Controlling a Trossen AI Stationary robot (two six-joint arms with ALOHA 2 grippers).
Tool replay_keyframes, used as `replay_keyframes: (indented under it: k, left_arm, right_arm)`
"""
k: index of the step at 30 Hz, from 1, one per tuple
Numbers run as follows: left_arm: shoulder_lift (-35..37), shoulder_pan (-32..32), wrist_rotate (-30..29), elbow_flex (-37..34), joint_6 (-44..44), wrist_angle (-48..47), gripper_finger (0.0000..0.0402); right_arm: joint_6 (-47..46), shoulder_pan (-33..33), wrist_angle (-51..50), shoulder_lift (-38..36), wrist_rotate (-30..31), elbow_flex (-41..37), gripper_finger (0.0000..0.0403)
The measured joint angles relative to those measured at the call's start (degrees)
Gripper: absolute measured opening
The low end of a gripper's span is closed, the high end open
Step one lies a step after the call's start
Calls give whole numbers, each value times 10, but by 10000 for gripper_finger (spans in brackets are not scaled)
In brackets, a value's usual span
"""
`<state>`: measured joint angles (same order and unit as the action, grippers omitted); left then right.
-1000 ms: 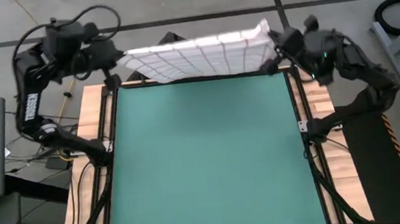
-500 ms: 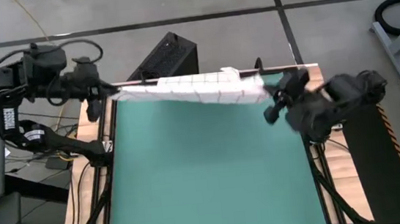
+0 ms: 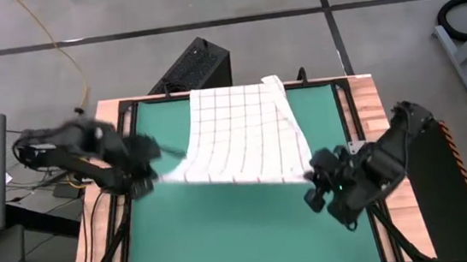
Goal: Roll towel into tight, uniform cylinder
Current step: Roll the white patterned towel
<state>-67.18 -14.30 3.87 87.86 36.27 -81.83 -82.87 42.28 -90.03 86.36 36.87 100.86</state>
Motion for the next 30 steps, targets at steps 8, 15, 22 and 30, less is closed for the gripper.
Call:
replay_keyframes:
  k: [8,15,22,30]
  left_arm:
    - [0,-128,15,-104,117,118,0]
    - [0,-172,-52,-109,125,150,0]
    - [0,-172,-82,-109,71,172,12]
    - [-4,-172,22,-110,91,206,76]
  right_arm:
    - [-72,32,0,39,-78,0,6]
    - [-51,24,-1,65,-113,-1,7]
    - [-36,15,0,78,-131,-1,19]
    - [-41,39,19,78,-148,-1,49]
